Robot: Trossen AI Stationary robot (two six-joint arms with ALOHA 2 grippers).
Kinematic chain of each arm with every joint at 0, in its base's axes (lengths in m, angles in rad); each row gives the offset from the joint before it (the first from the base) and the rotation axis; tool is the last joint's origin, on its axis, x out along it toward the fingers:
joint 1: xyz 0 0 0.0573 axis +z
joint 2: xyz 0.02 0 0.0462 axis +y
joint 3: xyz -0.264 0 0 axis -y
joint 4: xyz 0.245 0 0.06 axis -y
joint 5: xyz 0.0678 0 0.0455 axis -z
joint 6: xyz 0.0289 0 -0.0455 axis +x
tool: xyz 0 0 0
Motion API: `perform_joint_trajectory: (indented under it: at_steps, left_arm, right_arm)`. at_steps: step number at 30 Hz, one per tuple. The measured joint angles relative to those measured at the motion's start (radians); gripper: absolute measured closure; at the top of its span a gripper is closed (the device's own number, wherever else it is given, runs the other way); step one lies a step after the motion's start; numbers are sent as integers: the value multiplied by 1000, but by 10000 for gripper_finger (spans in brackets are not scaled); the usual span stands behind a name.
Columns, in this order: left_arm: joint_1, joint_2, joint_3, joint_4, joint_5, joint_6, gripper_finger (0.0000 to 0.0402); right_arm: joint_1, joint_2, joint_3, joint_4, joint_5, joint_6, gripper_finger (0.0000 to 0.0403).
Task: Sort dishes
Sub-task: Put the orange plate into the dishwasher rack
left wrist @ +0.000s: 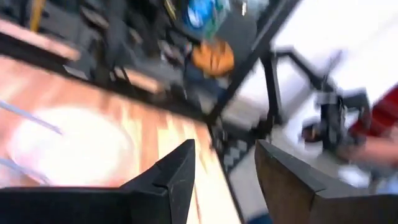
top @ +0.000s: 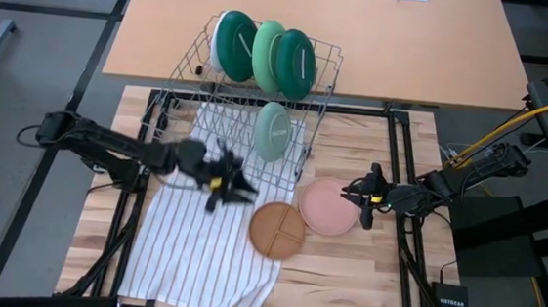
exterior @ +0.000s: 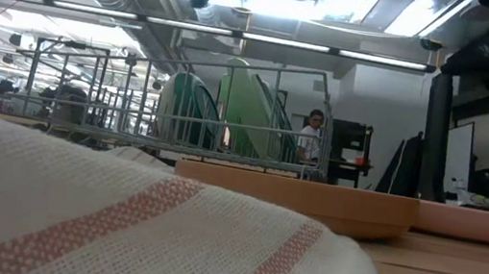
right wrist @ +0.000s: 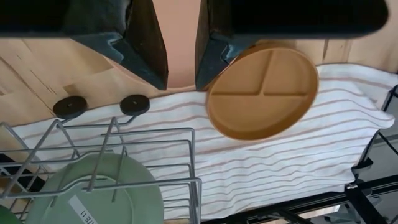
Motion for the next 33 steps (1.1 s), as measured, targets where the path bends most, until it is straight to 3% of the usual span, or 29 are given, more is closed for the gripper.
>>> perform_joint_trajectory:
  at_steps: [7,13,19,26,33]
  left_arm:
    - [-291,9,0,-177,-271,83,247]
    - [-416,109,24,-184,-353,127,247]
    - [-439,287,114,-195,-353,172,247]
    - [-387,459,267,-205,-373,313,247]
    - [-346,592,477,-500,-381,396,247]
  right_arm:
    - [0,0,0,0,-3,0,317]
    - [0,0,0,0,-2,0,317]
    - [0,0,0,0,-2,0,317]
    - [0,0,0,0,-1,0,317]
    - [0,0,0,0,-1,0,317]
